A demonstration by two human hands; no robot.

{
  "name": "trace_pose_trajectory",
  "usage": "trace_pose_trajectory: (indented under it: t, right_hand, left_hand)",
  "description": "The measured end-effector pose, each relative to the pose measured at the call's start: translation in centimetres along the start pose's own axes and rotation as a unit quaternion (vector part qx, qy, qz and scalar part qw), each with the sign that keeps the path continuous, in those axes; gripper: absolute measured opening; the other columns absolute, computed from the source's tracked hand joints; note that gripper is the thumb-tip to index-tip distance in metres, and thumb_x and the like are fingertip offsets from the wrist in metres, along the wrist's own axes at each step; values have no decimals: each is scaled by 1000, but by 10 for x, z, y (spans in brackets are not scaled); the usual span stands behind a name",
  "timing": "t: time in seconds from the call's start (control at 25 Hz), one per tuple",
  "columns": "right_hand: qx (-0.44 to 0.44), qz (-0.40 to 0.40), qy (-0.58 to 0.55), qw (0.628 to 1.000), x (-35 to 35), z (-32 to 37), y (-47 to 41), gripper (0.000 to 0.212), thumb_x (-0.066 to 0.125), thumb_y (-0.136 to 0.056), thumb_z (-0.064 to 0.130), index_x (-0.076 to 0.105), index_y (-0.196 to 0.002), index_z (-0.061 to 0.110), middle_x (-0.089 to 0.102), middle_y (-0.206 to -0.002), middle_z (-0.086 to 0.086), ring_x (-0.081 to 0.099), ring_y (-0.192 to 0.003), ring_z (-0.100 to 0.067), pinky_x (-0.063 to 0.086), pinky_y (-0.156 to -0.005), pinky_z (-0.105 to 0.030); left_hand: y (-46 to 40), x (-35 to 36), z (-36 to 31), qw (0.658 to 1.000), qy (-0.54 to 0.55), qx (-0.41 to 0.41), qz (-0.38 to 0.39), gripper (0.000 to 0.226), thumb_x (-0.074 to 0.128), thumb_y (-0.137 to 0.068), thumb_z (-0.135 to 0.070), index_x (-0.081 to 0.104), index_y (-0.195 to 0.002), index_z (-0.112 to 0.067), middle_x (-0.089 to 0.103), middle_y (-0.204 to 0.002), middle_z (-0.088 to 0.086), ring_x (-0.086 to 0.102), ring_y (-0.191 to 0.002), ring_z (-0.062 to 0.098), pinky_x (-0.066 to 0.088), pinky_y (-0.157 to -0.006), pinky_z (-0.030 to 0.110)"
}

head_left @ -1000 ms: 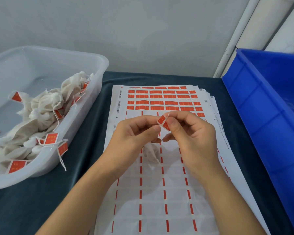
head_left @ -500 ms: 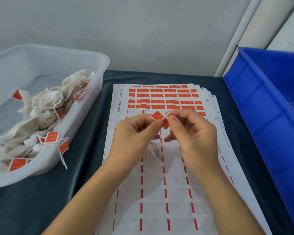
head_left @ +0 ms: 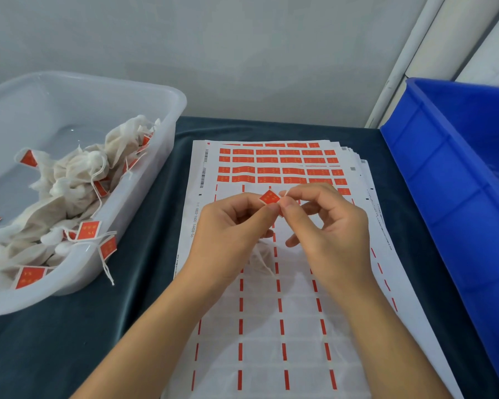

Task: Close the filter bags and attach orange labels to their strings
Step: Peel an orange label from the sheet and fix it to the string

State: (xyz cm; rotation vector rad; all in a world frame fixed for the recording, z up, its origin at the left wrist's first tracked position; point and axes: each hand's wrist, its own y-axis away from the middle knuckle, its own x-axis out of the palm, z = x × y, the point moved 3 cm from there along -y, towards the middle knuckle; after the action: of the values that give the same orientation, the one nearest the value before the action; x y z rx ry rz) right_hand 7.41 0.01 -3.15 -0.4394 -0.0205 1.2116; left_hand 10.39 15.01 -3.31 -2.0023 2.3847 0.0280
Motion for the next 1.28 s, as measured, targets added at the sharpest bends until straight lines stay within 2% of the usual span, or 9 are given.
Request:
trace_pose_trajectory:
  t: [0.12,0.28,0.4,0.6,0.68,0.76,0.92,1.04,1.28]
  right_hand:
    - [-10,-4,18,1000,0,0,0,7,74,-95,22,75,-99,26,69,-101,18,68,-96,-16,64,-63,-37]
    - [-13,-16,14,1000,2,0,3,5,69,-98,24,72,-99,27,69,-99,18,67,-101,-12,62,-76,-28]
    - [12,-24,-10,1000,2,-1,3,9,67,-100,24,71,-98,32,72,-95,17,69,-98,-11,62,-79,-28]
    - [54,-35,-53,996,2,-2,2,8,68,-99,23,74,-98,29,75,-92,12,72,-91,-13,63,-72,-27]
    - [67,-34,-69,995,2,-3,2,8,69,-99,23,75,-100,28,75,-92,10,72,-90,-14,62,-71,-25]
    - [72,-28,-84,994,3,-3,3,8,69,-99,21,75,-101,25,76,-92,7,73,-90,-16,63,-72,-28]
    - [79,-9,-129,988,4,-1,4,10,67,-99,12,74,-101,19,76,-90,0,75,-89,-22,63,-69,-28]
    - [83,10,-152,985,3,-1,4,9,65,-99,8,72,-100,13,76,-88,-3,75,-86,-23,64,-70,-33]
    - [78,47,-148,985,2,1,2,11,60,-98,20,69,-97,15,75,-88,2,75,-85,-20,64,-70,-34]
  left_hand:
    - [-1,0,1,1000,-23,7,-3,17,72,-94,-32,80,-80,-28,75,-75,-7,73,-74,11,59,-68,17]
    - [-1,1,2,999,-32,14,-20,7,74,-93,-38,80,-92,-36,76,-77,-10,73,-77,9,59,-70,14]
    - [1,0,0,998,-37,47,-29,13,78,-91,-34,75,-104,-36,75,-79,-6,74,-76,15,63,-73,23]
    - [10,2,-2,994,-56,92,-24,23,80,-88,-18,57,-90,-22,71,-82,1,75,-78,25,64,-70,42]
    - [13,4,-4,989,-70,122,-35,26,79,-89,-15,54,-87,-21,66,-78,0,71,-70,22,62,-63,38]
    - [17,4,-8,976,-110,178,-57,24,79,-90,-18,56,-86,-24,60,-76,-6,59,-67,17,53,-58,26]
    - [20,3,-16,946,-167,264,-90,8,76,-93,-22,69,-97,-24,55,-77,-19,55,-71,15,42,-62,14]
    - [20,4,-17,933,-197,284,-105,7,76,-94,-22,74,-100,-20,54,-81,-20,53,-73,15,41,-62,14]
    - [17,2,-13,930,-228,269,-108,11,82,-91,-22,77,-100,-19,56,-85,-20,54,-78,6,41,-67,8]
